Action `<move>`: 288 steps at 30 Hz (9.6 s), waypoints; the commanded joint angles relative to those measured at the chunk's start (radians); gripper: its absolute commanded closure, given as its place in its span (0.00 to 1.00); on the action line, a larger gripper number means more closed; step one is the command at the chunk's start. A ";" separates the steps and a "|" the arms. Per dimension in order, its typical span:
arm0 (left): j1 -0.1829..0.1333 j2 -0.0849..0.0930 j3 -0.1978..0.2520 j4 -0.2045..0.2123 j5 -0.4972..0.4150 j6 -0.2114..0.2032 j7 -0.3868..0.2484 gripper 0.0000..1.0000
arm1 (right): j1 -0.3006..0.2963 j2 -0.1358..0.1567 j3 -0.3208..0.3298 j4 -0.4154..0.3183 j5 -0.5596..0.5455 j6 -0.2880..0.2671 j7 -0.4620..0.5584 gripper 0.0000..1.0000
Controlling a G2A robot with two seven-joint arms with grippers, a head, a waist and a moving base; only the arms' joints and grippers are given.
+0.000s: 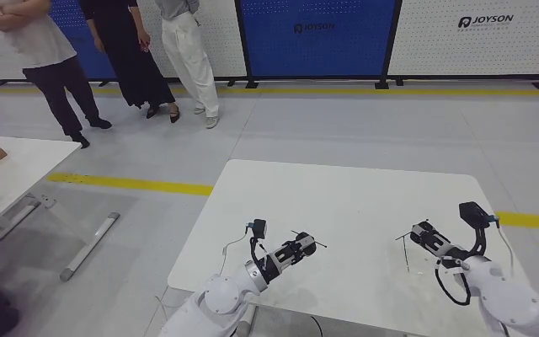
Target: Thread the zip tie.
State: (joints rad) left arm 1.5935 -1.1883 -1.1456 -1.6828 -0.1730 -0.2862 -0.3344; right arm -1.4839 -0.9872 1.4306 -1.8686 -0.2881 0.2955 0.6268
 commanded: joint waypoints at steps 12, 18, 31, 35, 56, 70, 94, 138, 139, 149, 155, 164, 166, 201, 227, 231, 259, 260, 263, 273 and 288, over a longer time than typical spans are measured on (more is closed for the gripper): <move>0.000 0.000 0.000 0.000 0.000 0.000 0.000 1.00 | 0.000 0.000 0.000 0.000 0.000 0.000 0.000 1.00; 0.000 0.000 0.000 0.000 0.000 0.000 0.000 1.00 | 0.000 0.000 0.000 0.000 0.000 0.000 0.000 1.00; 0.000 0.000 0.000 0.000 0.000 0.000 0.000 1.00 | 0.000 0.000 0.000 0.000 0.000 0.000 0.000 1.00; 0.000 0.000 0.000 0.000 0.000 0.000 0.000 1.00 | 0.000 0.000 0.000 0.000 0.000 0.000 0.000 1.00; -0.005 -0.014 0.046 -0.023 0.219 -0.010 0.261 1.00 | 0.000 0.000 0.000 0.000 0.000 0.000 0.000 1.00; -0.005 -0.014 0.046 -0.023 0.219 -0.010 0.261 1.00 | -0.134 -0.034 -0.107 -0.155 0.042 -0.021 -0.310 1.00; -0.084 -0.047 0.173 0.007 0.464 0.078 0.476 1.00 | -0.136 -0.038 -0.104 -0.157 0.049 -0.032 -0.355 1.00; -0.159 -0.070 0.211 0.060 0.449 0.129 0.514 1.00 | -0.082 -0.110 -0.379 -0.108 -0.245 -0.063 -0.721 1.00; -0.159 -0.070 0.211 0.060 0.449 0.129 0.514 1.00 | -0.082 -0.110 -0.379 -0.108 -0.245 -0.063 -0.721 1.00; -0.159 -0.070 0.211 0.060 0.449 0.129 0.514 1.00 | -0.084 -0.111 -0.381 -0.107 -0.227 -0.076 -0.711 1.00; -0.159 -0.070 0.211 0.060 0.449 0.129 0.514 1.00 | -0.056 -0.124 -0.377 -0.068 -0.132 -0.120 -0.661 1.00; -0.159 -0.070 0.211 0.060 0.449 0.129 0.514 1.00 | -0.013 -0.140 -0.399 -0.038 -0.137 -0.076 -0.656 1.00; -0.159 -0.070 0.211 0.060 0.449 0.129 0.514 1.00 | -0.013 -0.140 -0.399 -0.038 -0.137 -0.076 -0.656 1.00; -0.159 -0.070 0.211 0.060 0.449 0.129 0.514 1.00 | -0.002 -0.173 -0.396 -0.022 -0.201 -0.064 -0.625 1.00; -0.159 -0.070 0.211 0.060 0.449 0.129 0.514 1.00 | -0.016 -0.204 -0.380 -0.006 -0.227 -0.090 -0.633 1.00; -0.159 -0.070 0.211 0.060 0.449 0.129 0.514 1.00 | -0.014 -0.208 -0.380 0.000 -0.230 -0.093 -0.627 1.00; -0.159 -0.070 0.211 0.060 0.449 0.129 0.514 1.00 | -0.016 -0.239 -0.370 0.019 -0.242 -0.112 -0.633 1.00; -0.159 -0.070 0.211 0.060 0.449 0.129 0.514 1.00 | -0.024 -0.239 -0.362 0.014 -0.241 -0.115 -0.636 1.00; -0.159 -0.070 0.211 0.060 0.449 0.129 0.514 1.00 | -0.038 -0.239 -0.348 0.006 -0.246 -0.120 -0.637 1.00; -0.159 -0.070 0.211 0.060 0.449 0.129 0.514 1.00 | -0.040 -0.246 -0.349 0.002 -0.268 -0.127 -0.617 1.00; -0.159 -0.070 0.211 0.060 0.449 0.129 0.514 1.00 | -0.029 -0.259 -0.352 0.019 -0.290 -0.118 -0.597 1.00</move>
State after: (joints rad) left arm 1.4343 -1.2580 -0.9347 -1.6229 0.2762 -0.1572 0.1792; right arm -1.5137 -1.2452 1.0797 -1.8498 -0.5751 0.1774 0.0292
